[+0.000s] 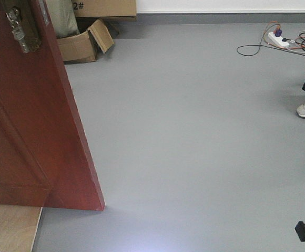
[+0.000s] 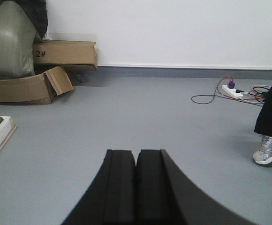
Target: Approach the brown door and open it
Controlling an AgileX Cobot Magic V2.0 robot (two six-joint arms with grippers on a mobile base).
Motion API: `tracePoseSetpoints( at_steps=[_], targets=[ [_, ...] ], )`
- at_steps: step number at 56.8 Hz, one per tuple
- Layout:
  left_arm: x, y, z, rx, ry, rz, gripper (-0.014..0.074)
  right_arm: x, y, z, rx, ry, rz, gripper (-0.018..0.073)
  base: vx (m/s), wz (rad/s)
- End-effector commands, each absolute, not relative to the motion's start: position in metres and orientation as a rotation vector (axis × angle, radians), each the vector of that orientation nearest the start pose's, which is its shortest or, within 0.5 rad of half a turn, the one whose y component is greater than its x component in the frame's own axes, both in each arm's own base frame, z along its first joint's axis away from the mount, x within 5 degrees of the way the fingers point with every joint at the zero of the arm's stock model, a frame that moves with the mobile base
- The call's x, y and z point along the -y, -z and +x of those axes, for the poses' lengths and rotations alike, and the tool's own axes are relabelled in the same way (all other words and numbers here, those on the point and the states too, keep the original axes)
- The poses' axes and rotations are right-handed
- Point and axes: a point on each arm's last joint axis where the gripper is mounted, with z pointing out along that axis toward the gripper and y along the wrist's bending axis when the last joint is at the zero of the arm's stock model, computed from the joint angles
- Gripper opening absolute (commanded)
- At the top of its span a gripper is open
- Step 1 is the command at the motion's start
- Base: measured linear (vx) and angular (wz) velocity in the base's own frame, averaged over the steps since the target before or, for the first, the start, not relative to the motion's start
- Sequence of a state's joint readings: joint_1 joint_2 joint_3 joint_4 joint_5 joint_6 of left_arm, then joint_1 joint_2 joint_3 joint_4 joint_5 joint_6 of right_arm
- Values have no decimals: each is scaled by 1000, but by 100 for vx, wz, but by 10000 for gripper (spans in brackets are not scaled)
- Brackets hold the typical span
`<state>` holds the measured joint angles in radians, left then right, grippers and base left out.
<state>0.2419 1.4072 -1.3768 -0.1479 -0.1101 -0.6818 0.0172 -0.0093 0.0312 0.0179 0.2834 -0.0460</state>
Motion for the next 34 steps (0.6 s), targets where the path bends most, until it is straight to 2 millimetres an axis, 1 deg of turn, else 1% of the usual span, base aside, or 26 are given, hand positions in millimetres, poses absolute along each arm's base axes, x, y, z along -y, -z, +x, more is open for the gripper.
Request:
tracePoseSetpoints(
  at_steps=[1,3,4,5,6,7,9,10,11,13,14,15,16,18,19,21,26,27,28,30,32,33,34],
  targets=[
    [-69,-487,284,-1100,495,-664,-3,-1,-184,55,-1697,18,-50,0,0,0],
    [-67,-483,276,-1109,494,-669,-3,-1,-184,55,-1697,18,-50,0,0,0],
    [-65,-484,268,-1101,495,-664,-3,-1,-184,55,-1697,18,-50,0,0,0],
    [-64,-480,264,-1109,494,-669,-3,-1,-184,55,-1697,18,-50,0,0,0],
    [-63,-482,258,-1100,495,-664,-3,-1,-184,55,-1697,18,-50,0,0,0],
    [-61,-477,250,-1108,494,-668,-3,-1,-184,55,-1697,18,-50,0,0,0],
    [-58,-474,238,-1106,494,-668,-3,-1,-184,55,-1697,18,-50,0,0,0],
    [-55,-474,224,-1093,497,-660,-3,-1,-184,55,-1697,18,-50,0,0,0],
    [-54,-470,221,-1102,495,-665,-3,-1,-184,55,-1697,18,-50,0,0,0],
    [-49,-464,201,-1095,497,-661,-3,-1,-184,55,-1697,18,-50,0,0,0],
    [-47,-466,192,-1082,497,-652,-3,-1,-184,55,-1697,18,-50,0,0,0],
    [-45,-460,182,-1086,493,-648,-3,-1,-184,55,-1697,18,-50,0,0,0],
    [-42,-461,170,-1072,485,-628,-3,-1,-184,55,-1697,18,-50,0,0,0],
    [-38,-453,156,-1075,465,-606,-3,-1,-184,55,-1697,18,-50,0,0,0],
    [-35,-451,145,-1072,443,-579,-3,-1,-184,55,-1697,18,-50,0,0,0],
    [-31,-448,129,-1063,408,-536,-3,-1,-184,55,-1697,18,-50,0,0,0],
    [-18,-438,83,-1013,294,-404,-3,-1,-184,55,-1697,18,-50,0,0,0],
    [-17,-433,78,-1017,258,-380,-3,-1,-184,55,-1697,18,-50,0,0,0],
    [-14,-431,67,-1000,228,-352,-3,-1,-184,55,-1697,18,-50,0,0,0],
    [-11,-423,53,-987,146,-297,-3,-1,-184,55,-1697,18,-50,0,0,0],
    [-8,-413,41,-975,67,-248,-3,-1,-184,55,-1697,18,-50,0,0,0],
    [-8,-411,39,-974,54,-240,-3,-1,-184,55,-1697,18,-50,0,0,0],
    [-6,-402,31,-968,3,-216,-3,-1,-184,55,-1697,18,-50,0,0,0]
  ],
)
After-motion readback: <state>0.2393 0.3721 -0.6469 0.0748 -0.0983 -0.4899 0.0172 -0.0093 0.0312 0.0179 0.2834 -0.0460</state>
